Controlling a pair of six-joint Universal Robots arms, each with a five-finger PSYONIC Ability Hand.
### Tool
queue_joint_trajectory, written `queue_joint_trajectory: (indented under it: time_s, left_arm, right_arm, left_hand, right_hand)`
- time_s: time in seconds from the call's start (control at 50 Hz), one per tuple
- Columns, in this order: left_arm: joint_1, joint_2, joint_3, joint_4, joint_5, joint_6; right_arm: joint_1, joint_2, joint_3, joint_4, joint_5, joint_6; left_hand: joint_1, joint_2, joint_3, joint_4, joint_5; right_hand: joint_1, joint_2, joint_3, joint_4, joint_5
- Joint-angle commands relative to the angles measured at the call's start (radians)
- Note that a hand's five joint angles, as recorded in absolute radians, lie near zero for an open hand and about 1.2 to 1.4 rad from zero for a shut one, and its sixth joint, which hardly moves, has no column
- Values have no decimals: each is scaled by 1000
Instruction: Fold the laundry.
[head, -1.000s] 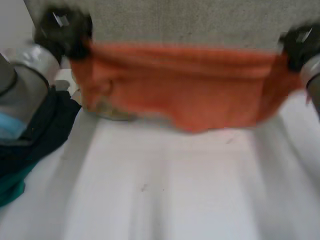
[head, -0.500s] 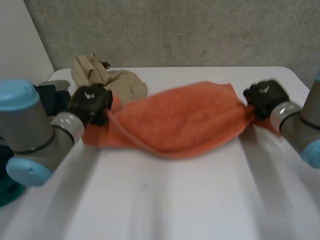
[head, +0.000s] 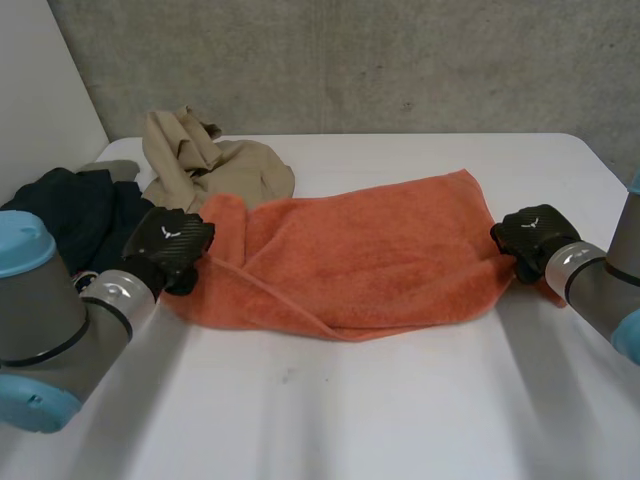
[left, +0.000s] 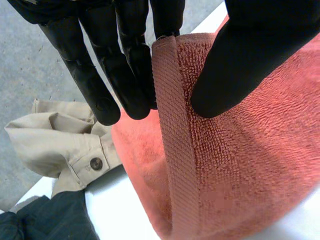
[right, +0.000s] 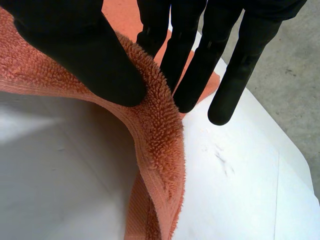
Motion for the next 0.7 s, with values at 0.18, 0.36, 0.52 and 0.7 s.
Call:
queue_joint_trajectory:
  time_s: [0.18, 0.36, 0.52, 0.7]
  left_arm:
    - [59, 428, 21, -459, 40, 30]
    - [81, 366, 66, -737, 69, 90]
    - [27, 99, 136, -581, 21, 110]
    - [-17, -67, 441, -327, -117, 6]
  right_arm:
    - [-120, -389, -76, 544, 18, -294]
    - [-146, -373, -47, 703, -1, -406]
    - [-107, -147, -45, 656, 117, -426]
    - [-42, 2, -255, 383, 187, -290]
  left_hand:
    - [233, 202, 208, 200, 242]
    - [233, 202, 208, 200, 242]
    - [233, 202, 208, 200, 242]
    - [233, 202, 208, 200, 242]
  right_hand:
    - [302, 230, 208, 200, 195]
    - [302, 230, 208, 200, 195]
    - [302, 230, 208, 200, 195]
    - [302, 230, 208, 200, 195]
